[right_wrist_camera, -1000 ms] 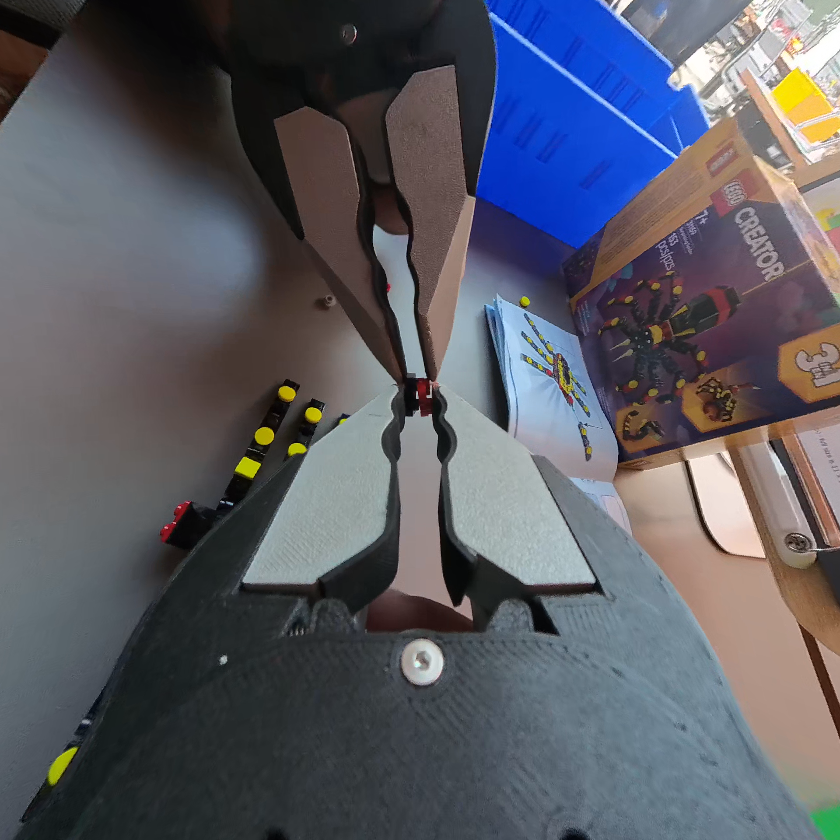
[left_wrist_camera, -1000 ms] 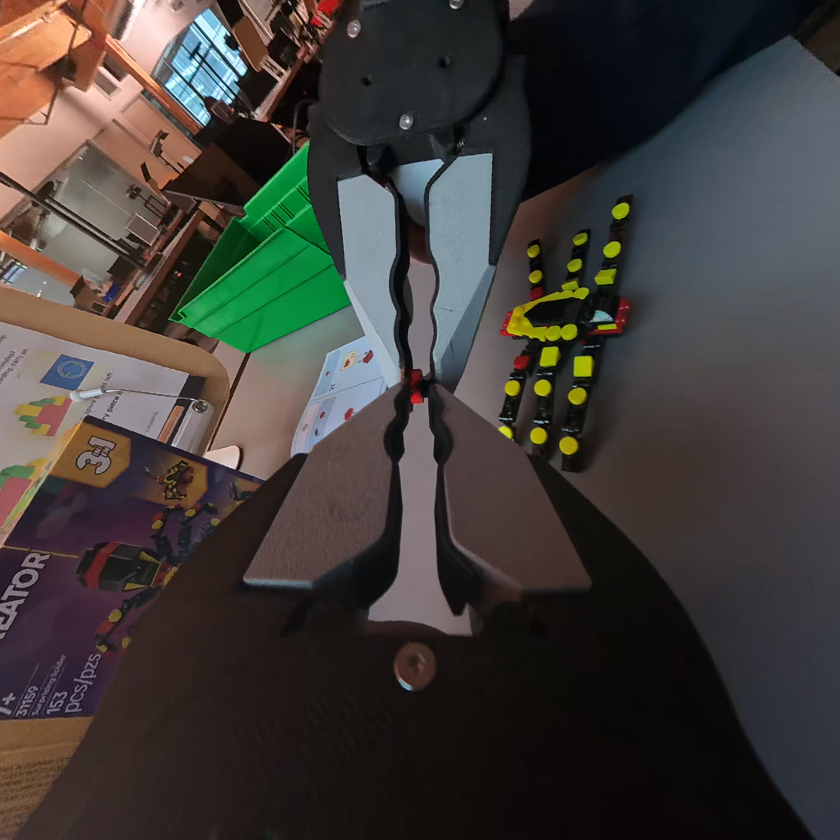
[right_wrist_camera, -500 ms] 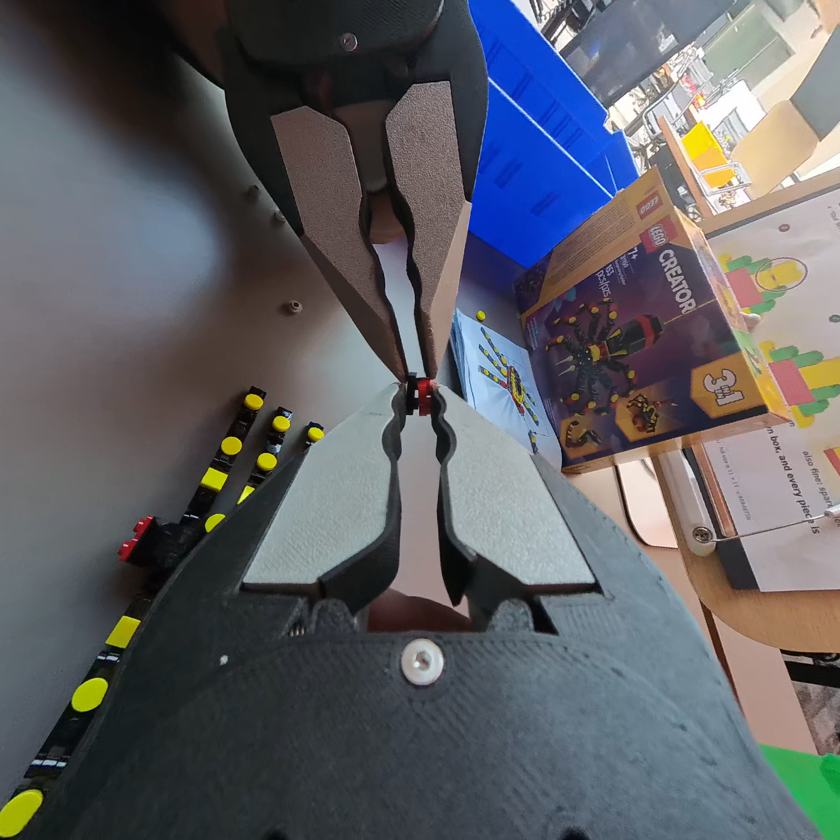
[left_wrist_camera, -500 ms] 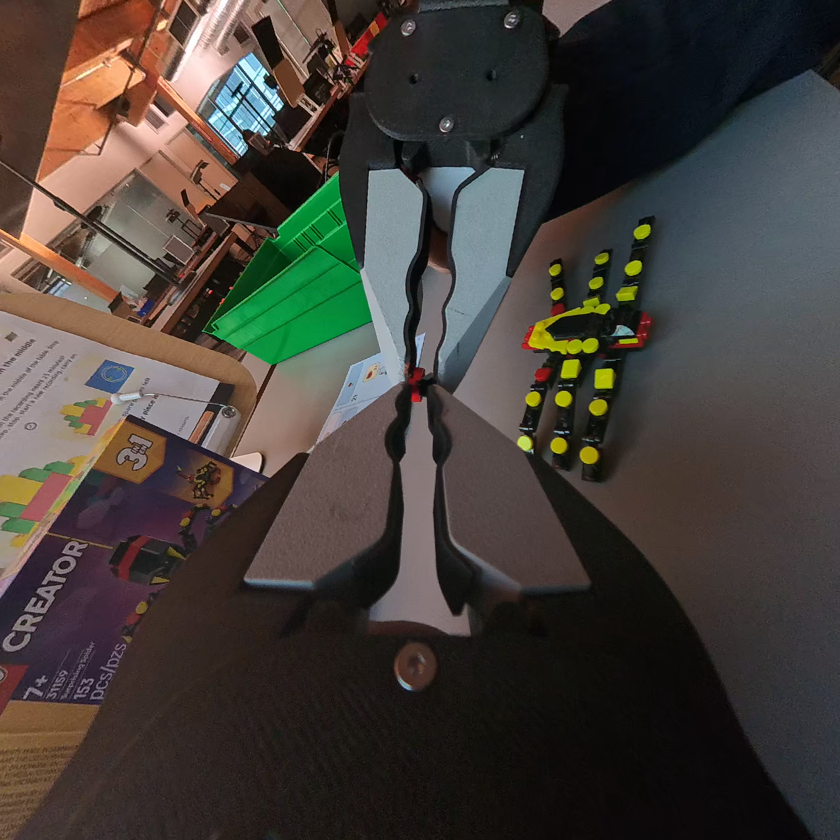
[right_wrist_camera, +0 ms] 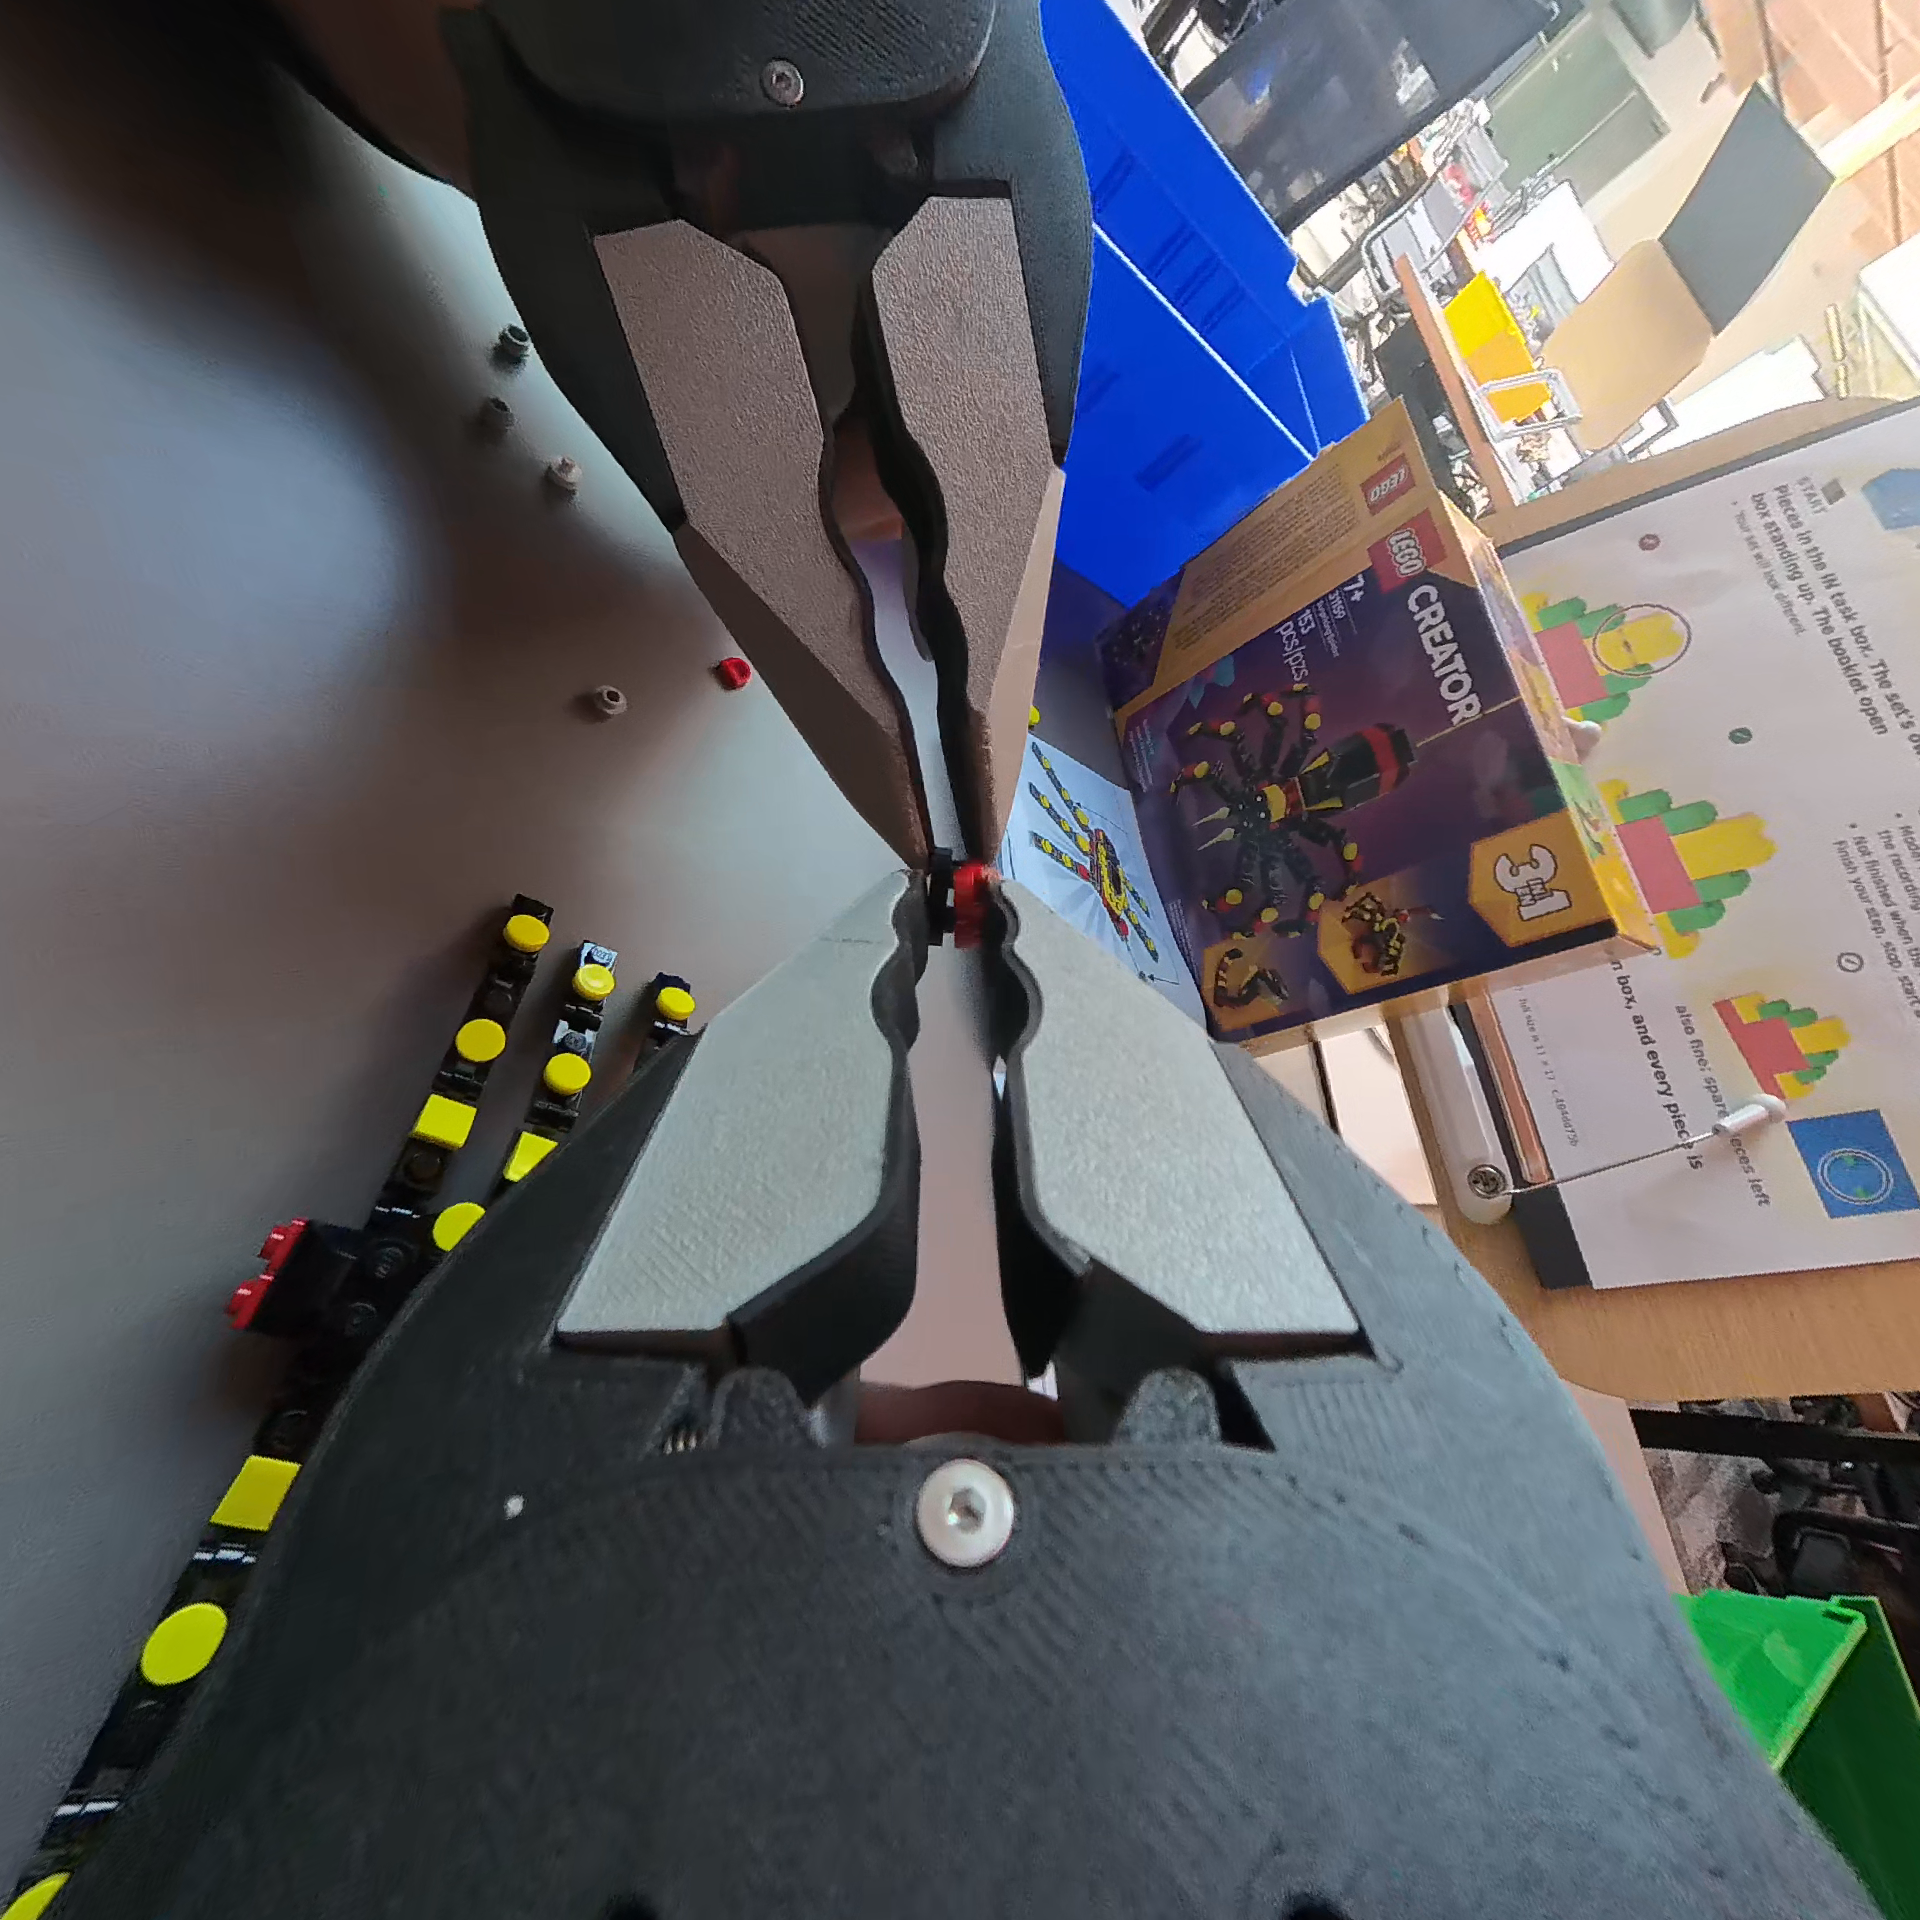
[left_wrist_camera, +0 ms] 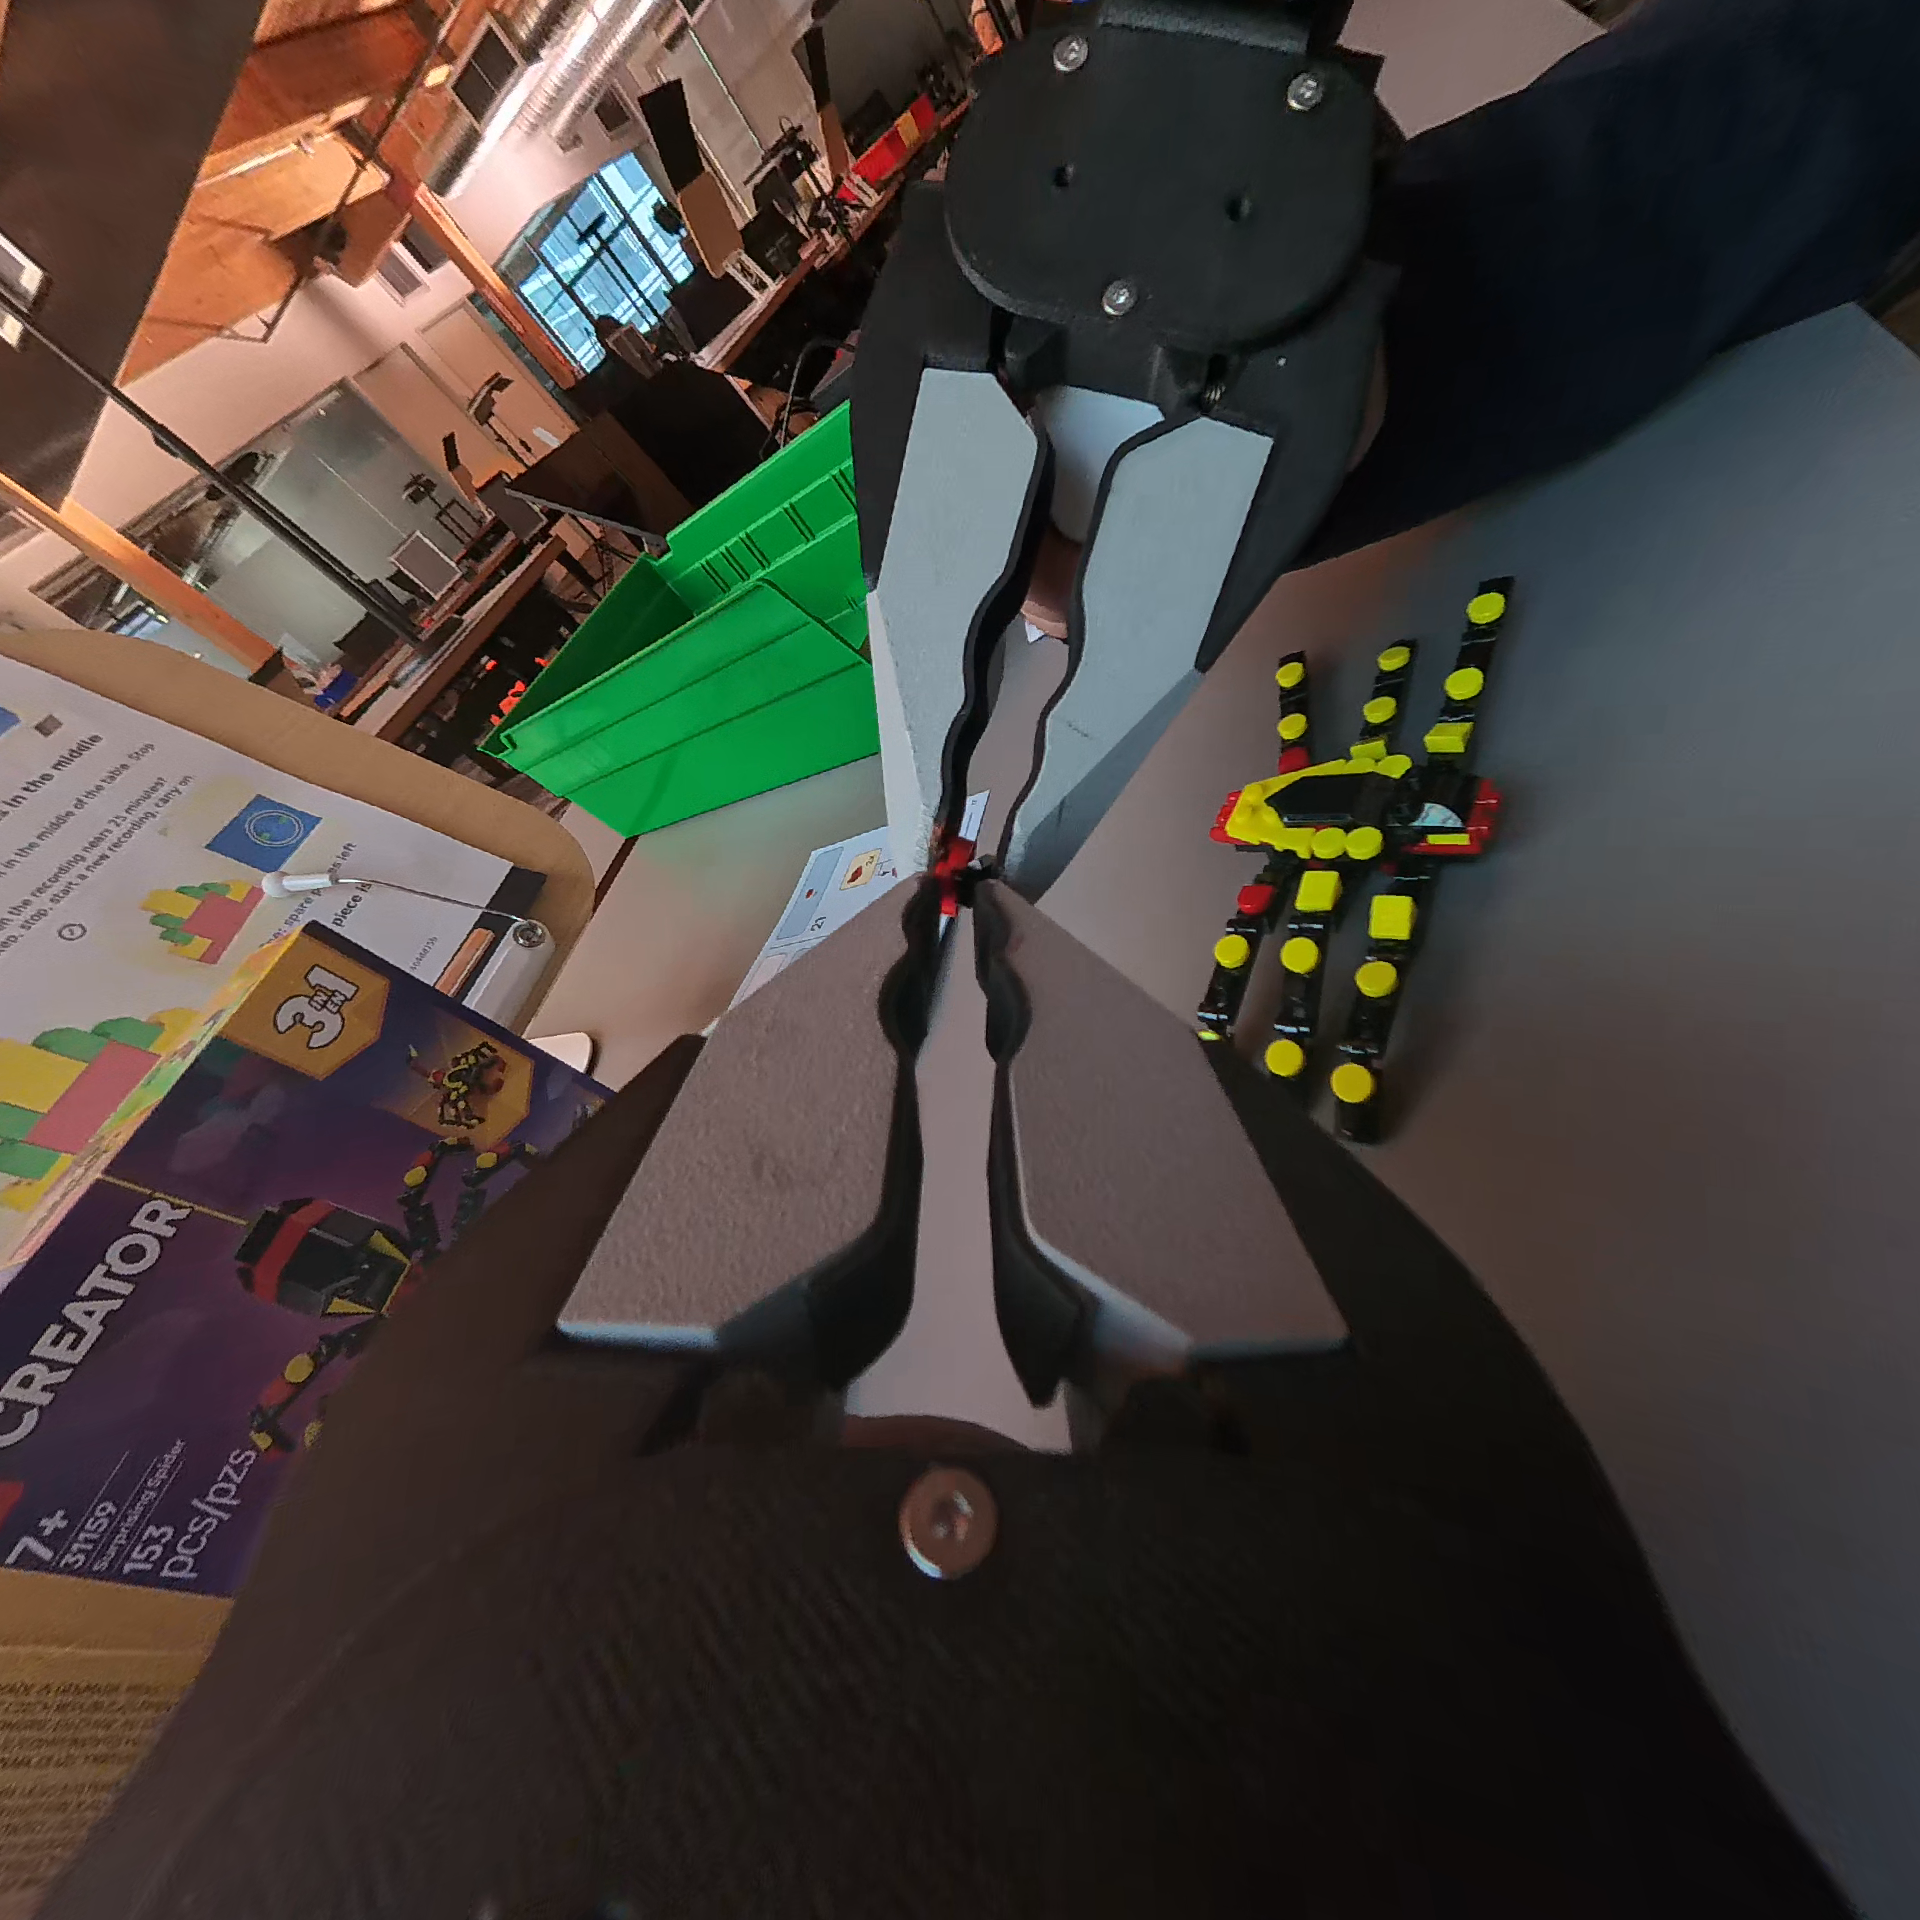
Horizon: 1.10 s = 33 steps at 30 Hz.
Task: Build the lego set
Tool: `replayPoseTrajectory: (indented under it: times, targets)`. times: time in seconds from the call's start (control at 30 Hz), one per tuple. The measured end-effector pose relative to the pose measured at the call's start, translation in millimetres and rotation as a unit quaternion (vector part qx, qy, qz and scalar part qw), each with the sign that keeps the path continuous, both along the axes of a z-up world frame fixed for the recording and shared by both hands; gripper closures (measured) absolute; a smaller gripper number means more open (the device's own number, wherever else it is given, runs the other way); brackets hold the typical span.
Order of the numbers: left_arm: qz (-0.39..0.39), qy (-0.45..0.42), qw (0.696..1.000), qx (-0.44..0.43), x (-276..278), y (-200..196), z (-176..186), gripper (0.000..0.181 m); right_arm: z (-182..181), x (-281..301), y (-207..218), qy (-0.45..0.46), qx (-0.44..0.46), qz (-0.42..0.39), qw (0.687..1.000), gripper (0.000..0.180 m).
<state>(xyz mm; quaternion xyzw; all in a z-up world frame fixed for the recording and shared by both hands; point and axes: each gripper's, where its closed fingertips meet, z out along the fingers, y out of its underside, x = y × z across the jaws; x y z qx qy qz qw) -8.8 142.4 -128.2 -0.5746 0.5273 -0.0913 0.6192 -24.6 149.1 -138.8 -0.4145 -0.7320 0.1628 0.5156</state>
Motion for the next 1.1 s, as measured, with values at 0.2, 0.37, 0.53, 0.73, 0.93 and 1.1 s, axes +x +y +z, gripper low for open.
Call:
replayPoseTrajectory:
  times: [0.2,0.37,0.53,0.73,0.93,1.1]
  targets:
    - [0.011,-0.005,1.0,0.009,0,2,3,0.179,3,-1,1,0.011,-0.02,-0.005,1.0,0.173]
    - [0.026,-0.012,0.999,0.022,-4,5,10,0.181,10,-5,4,0.047,-0.05,-0.009,0.998,0.172]
    - [0.035,0.02,0.998,0.04,-4,6,4,0.181,4,-6,5,0.041,-0.078,-0.003,0.996,0.173]
    - [0.022,0.037,0.995,0.092,-3,0,11,0.181,14,-5,-2,0.068,-0.05,0.024,0.996,0.173]
    - [0.033,0.107,0.953,0.282,4,-17,36,0.181,42,0,-14,0.098,0.161,0.018,0.982,0.172]
    - [0.034,0.1,0.94,0.324,6,-25,46,0.181,53,2,-21,0.12,0.158,0.024,0.98,0.172]
